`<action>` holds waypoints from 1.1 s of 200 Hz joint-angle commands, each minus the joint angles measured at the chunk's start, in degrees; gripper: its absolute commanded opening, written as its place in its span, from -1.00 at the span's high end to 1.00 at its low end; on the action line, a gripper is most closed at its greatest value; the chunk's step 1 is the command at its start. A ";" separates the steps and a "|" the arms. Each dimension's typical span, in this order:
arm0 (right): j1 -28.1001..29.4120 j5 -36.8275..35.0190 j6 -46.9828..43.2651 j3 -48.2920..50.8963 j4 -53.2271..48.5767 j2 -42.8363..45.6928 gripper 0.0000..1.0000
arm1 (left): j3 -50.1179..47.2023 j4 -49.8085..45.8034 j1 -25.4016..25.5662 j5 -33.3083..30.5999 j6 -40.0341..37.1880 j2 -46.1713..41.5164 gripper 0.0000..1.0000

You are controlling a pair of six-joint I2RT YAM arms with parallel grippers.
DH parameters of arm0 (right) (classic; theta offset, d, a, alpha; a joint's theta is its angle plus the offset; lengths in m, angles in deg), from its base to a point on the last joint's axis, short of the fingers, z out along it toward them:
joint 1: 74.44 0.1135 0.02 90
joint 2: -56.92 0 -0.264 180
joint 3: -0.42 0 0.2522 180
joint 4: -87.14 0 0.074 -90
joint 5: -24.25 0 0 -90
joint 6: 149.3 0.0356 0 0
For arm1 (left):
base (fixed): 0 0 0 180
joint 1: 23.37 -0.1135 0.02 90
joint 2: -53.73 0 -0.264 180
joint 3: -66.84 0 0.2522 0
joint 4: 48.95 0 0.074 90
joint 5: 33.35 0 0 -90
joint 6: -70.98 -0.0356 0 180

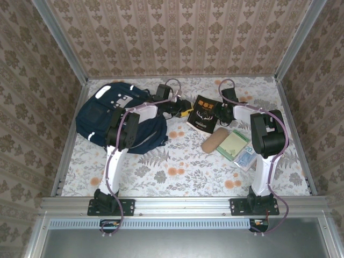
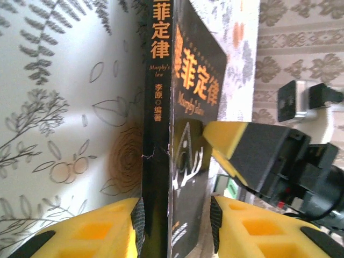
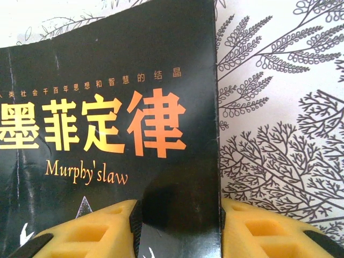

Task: Pack books, pencil case, and school supplies into a backpack

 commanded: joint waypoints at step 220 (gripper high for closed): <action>0.54 15.13 1.84 -0.46 2.90 3.36 -0.14 | -0.39 -4.60 1.74 2.12 -4.08 -7.47 1.00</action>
